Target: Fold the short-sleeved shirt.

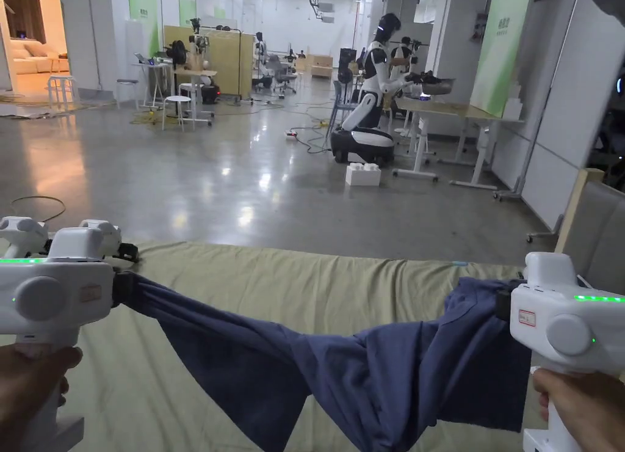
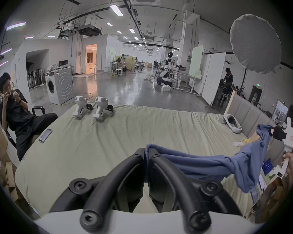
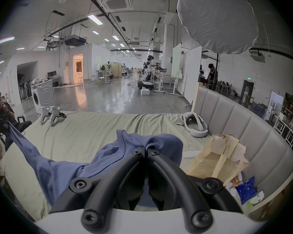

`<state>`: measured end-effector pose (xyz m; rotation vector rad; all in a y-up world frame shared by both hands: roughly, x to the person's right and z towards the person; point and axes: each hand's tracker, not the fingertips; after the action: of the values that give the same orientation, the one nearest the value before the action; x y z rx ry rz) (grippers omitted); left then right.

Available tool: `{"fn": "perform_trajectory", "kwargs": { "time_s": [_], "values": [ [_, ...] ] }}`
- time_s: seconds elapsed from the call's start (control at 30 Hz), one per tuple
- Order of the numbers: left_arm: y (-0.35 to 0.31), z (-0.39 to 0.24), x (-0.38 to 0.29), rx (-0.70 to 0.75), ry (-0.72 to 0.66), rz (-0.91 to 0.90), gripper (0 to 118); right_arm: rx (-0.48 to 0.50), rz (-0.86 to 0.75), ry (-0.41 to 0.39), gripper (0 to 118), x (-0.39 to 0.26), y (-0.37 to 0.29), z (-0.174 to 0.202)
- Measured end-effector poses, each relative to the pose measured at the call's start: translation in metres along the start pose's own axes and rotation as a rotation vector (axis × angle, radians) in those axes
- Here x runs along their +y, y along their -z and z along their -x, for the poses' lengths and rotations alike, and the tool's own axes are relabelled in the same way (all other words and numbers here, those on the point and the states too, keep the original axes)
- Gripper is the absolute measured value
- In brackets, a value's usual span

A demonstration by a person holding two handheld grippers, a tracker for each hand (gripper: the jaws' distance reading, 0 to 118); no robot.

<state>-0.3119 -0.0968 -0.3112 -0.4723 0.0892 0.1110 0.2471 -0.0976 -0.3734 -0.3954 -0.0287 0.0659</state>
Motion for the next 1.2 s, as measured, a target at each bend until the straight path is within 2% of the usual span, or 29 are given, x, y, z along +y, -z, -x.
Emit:
{"fn": "perform_trajectory", "kwargs": {
  "time_s": [0.1, 0.13, 0.2, 0.23, 0.4, 0.5, 0.63, 0.73, 0.77, 0.93, 1.13, 1.2],
  "values": [
    [0.004, 0.004, 0.007, 0.012, 0.032, 0.004, 6, 0.014, -0.003, -0.006, 5, 0.007, 0.008, 0.012],
    [-0.001, -0.027, 0.013, 0.027, 0.042, 0.004, 6, 0.018, -0.005, -0.008, 5, 0.009, 0.011, 0.015],
    [-0.012, -0.049, 0.008, 0.046, 0.051, 0.001, 6, 0.026, -0.010, -0.012, 5, 0.012, 0.019, 0.023],
    [0.011, -0.023, 0.019, 0.056, 0.055, 0.001, 6, 0.027, -0.010, -0.016, 5, 0.013, 0.023, 0.027],
    [-0.001, -0.020, 0.007, 0.112, 0.068, 0.015, 6, 0.027, -0.001, -0.018, 5, 0.004, 0.043, 0.039],
    [-0.021, -0.024, -0.031, 0.124, 0.046, 0.054, 6, 0.046, 0.045, -0.013, 5, -0.021, 0.053, 0.045],
    [0.009, 0.019, -0.068, 0.133, 0.039, 0.128, 6, 0.052, 0.128, -0.050, 5, -0.071, 0.064, 0.053],
    [-0.001, 0.023, -0.124, 0.134, 0.049, 0.191, 6, 0.049, 0.185, -0.045, 5, -0.117, 0.063, 0.057],
    [0.024, 0.042, -0.137, 0.134, 0.040, 0.216, 6, 0.041, 0.206, -0.050, 5, -0.134, 0.063, 0.058],
    [0.021, 0.047, -0.215, 0.117, 0.000, 0.304, 6, 0.009, 0.278, -0.078, 5, -0.201, 0.057, 0.064],
    [0.024, 0.045, -0.258, 0.110, 0.002, 0.359, 6, 0.008, 0.286, -0.027, 6, -0.231, 0.044, 0.058],
    [0.020, 0.040, -0.251, 0.130, 0.008, 0.336, 8, 0.007, 0.261, 0.000, 19, -0.230, 0.036, 0.058]
  ]
}}
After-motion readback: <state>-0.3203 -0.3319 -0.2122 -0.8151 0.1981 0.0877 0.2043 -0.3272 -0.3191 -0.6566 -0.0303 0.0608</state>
